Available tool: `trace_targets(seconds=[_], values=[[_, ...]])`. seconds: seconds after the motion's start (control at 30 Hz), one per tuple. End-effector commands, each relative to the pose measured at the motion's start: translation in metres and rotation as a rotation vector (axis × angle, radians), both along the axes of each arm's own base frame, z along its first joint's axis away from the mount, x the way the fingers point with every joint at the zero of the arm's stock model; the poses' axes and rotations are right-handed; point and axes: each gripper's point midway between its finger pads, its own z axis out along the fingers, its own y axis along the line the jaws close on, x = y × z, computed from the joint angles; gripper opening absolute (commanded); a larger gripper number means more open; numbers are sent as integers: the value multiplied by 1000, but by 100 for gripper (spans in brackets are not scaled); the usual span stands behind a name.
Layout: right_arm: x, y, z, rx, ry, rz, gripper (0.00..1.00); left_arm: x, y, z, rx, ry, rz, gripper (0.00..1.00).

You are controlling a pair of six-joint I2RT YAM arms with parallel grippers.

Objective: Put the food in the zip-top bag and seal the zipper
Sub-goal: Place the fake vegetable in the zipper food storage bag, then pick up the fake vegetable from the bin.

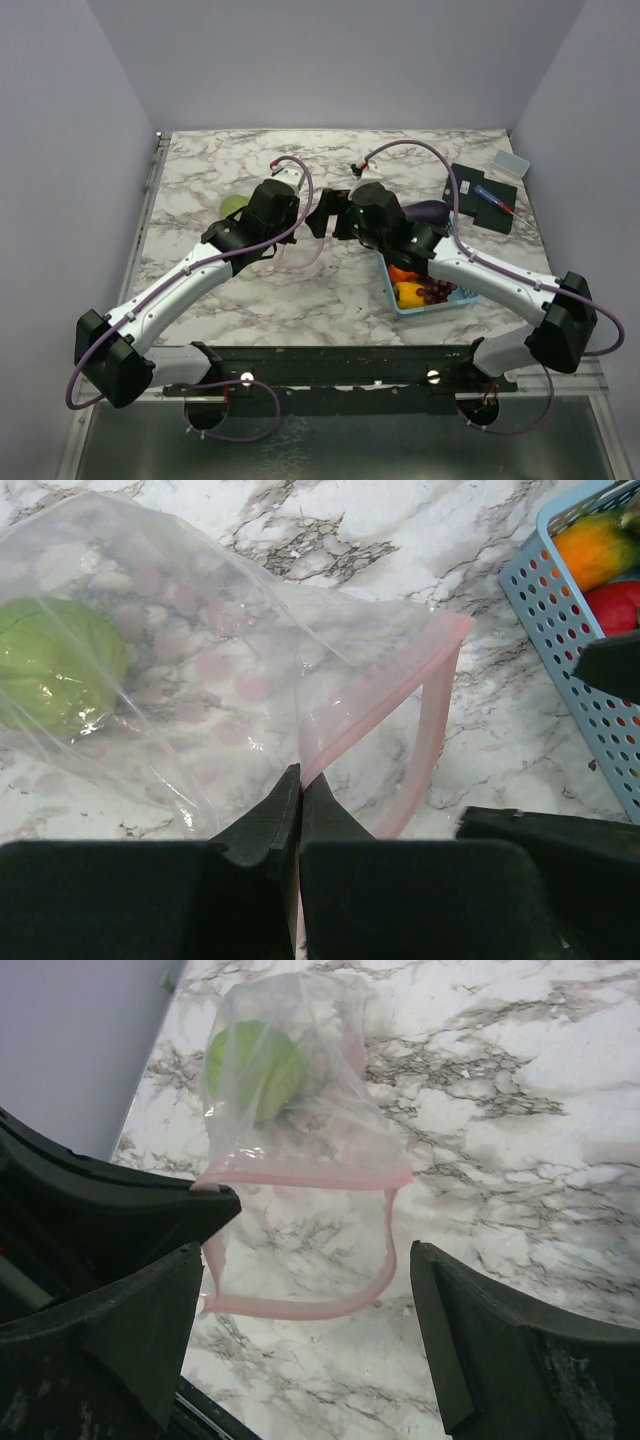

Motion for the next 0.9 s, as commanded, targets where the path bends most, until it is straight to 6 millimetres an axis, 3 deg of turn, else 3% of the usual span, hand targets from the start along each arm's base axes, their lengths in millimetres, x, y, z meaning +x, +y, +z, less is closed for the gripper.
trace_targets(seconds=[0.0, 0.53, 0.87], values=[[-12, -34, -11, -86, 21, -69, 89, 0, -2, 0, -21, -2, -4, 0], [-34, -144, -18, -340, 35, -343, 90, -1, -4, -2, -26, 9, -17, 0], [-29, -203, -26, -425, 82, -551, 93, -2, -6, -2, -31, 13, -27, 0]])
